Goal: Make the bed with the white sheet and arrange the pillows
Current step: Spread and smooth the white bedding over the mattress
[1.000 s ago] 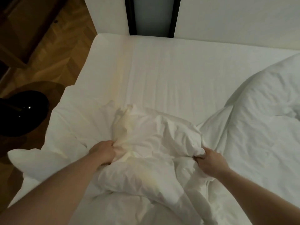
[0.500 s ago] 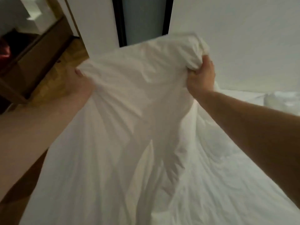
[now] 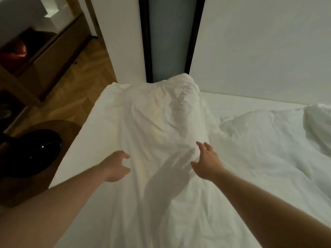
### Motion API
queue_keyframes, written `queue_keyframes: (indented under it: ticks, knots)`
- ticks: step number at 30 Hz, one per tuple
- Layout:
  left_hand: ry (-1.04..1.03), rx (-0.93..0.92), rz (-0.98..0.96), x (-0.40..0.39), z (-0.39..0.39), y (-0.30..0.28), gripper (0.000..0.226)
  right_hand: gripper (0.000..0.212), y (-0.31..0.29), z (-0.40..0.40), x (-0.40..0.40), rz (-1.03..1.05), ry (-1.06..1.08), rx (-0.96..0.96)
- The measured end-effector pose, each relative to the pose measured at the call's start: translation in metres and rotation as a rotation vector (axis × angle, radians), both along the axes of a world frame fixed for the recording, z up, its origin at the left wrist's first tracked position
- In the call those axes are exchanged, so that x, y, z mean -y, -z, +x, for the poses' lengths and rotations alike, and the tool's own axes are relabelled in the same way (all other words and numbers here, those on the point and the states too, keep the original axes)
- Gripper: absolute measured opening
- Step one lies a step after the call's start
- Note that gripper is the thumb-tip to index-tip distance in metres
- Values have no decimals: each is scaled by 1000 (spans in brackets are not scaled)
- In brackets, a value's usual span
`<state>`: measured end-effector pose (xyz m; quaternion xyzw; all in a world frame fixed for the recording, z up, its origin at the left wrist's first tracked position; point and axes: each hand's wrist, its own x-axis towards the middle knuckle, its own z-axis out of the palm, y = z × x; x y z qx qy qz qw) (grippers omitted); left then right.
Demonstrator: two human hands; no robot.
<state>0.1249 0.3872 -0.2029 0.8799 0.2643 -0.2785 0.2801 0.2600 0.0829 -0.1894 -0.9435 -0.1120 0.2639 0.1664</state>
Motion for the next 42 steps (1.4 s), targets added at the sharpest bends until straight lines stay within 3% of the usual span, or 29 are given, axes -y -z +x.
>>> queue_keyframes:
  ticks: [8, 14, 19, 22, 27, 33, 42]
  knots:
    - [-217, -243, 208, -58, -200, 85, 75, 83, 84, -140, 31, -134, -113, -259]
    - [-253, -402, 12, -28, -274, 122, 96, 85, 139, -213, 44, -226, -164, -387]
    - [-101, -521, -109, 35, -291, 160, 117, 83, 156, -254, 70, -309, -154, -495]
    - [-43, -518, -53, 68, -280, 173, 113, 82, 150, -254, 90, -294, -119, -480]
    - [134, -332, -19, 129, -200, 126, 74, 79, 118, -222, 138, -228, 36, -428]
    - [237, -148, -25, 241, -109, 80, 68, 76, 73, -180, 244, -130, 242, -343]
    - [321, -1, 3, 454, -23, 22, 68, 78, 27, -138, 463, -6, 324, -234]
